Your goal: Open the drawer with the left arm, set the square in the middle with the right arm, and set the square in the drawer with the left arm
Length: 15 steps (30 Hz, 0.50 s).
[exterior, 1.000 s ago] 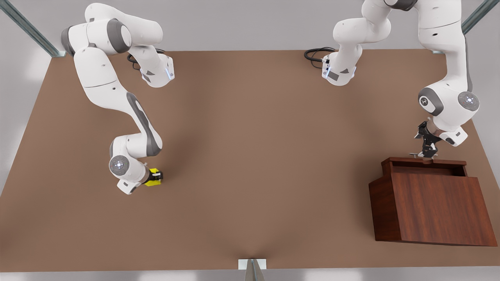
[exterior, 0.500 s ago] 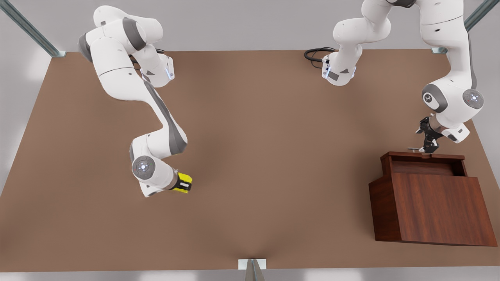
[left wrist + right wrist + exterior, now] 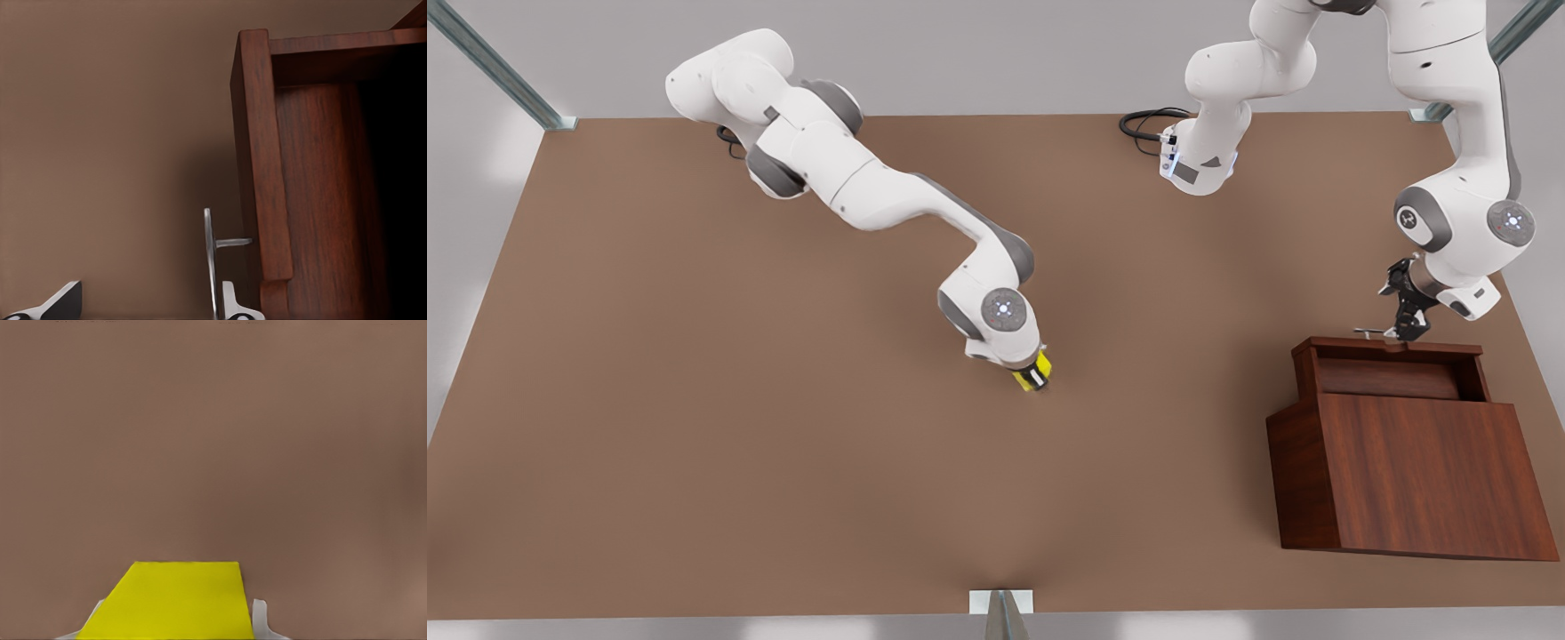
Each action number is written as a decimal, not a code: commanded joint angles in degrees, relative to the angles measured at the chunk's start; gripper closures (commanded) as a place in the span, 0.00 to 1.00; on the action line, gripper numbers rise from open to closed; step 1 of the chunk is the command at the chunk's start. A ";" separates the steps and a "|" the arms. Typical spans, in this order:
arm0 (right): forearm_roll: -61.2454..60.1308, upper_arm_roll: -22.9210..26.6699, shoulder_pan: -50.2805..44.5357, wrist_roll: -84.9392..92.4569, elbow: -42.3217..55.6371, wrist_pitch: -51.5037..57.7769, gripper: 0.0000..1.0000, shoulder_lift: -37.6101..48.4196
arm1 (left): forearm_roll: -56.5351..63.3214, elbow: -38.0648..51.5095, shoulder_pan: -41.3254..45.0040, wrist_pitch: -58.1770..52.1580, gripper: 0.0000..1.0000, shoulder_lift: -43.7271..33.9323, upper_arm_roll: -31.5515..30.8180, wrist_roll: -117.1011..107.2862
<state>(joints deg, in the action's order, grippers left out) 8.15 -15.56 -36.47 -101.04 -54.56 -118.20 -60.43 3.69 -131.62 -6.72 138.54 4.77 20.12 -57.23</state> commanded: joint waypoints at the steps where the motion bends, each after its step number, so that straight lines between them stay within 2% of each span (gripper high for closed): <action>1: -0.06 0.00 0.00 0.75 -0.10 0.34 0.60 -0.04 | 0.17 -0.04 -0.05 -0.02 0.00 -0.02 0.01 0.01; 4: -0.85 -0.35 -1.50 -0.64 0.68 -1.94 0.56 -1.53 | 0.35 -0.04 -0.05 -1.69 0.00 -0.81 0.01 0.01; 6: -0.85 -0.52 -4.04 -3.55 6.39 -4.84 0.56 -6.71 | 0.35 -0.04 -0.13 -3.45 0.00 -1.69 0.01 0.01; 9: -0.85 -0.61 -4.22 -4.52 7.10 -5.02 0.55 -6.98 | 0.35 -0.04 -0.05 -5.12 0.00 -2.57 0.01 0.01; 10: -0.76 -0.17 -5.09 -5.13 7.01 -5.37 0.38 -6.89 | 0.35 -0.04 -0.05 -5.56 0.00 -2.83 0.01 -0.08; 11: -0.59 0.70 -5.63 -7.15 6.93 -6.42 0.15 -6.89 | 0.35 0.05 -0.05 -5.04 0.00 -2.57 0.01 0.01; 12: 0.55 0.88 -5.80 -6.72 6.40 -5.64 0.05 -6.72 | 0.35 0.05 -0.05 -4.68 0.00 -2.48 -0.08 0.01; 13: 2.57 0.88 -5.89 -6.63 5.79 -5.37 0.01 -6.72 | 0.35 0.14 -0.05 -6.17 0.00 -3.09 -0.08 -0.51; 15: 3.37 0.71 -6.33 -3.03 5.78 -1.94 0.01 -6.28 | -0.27 3.56 0.31 -20.05 0.00 -9.33 -1.57 -2.53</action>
<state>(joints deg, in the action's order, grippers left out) 11.60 -14.82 -42.87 -103.56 -48.78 -120.08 -66.69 3.78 -125.65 -8.67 113.59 -5.58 16.29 -62.70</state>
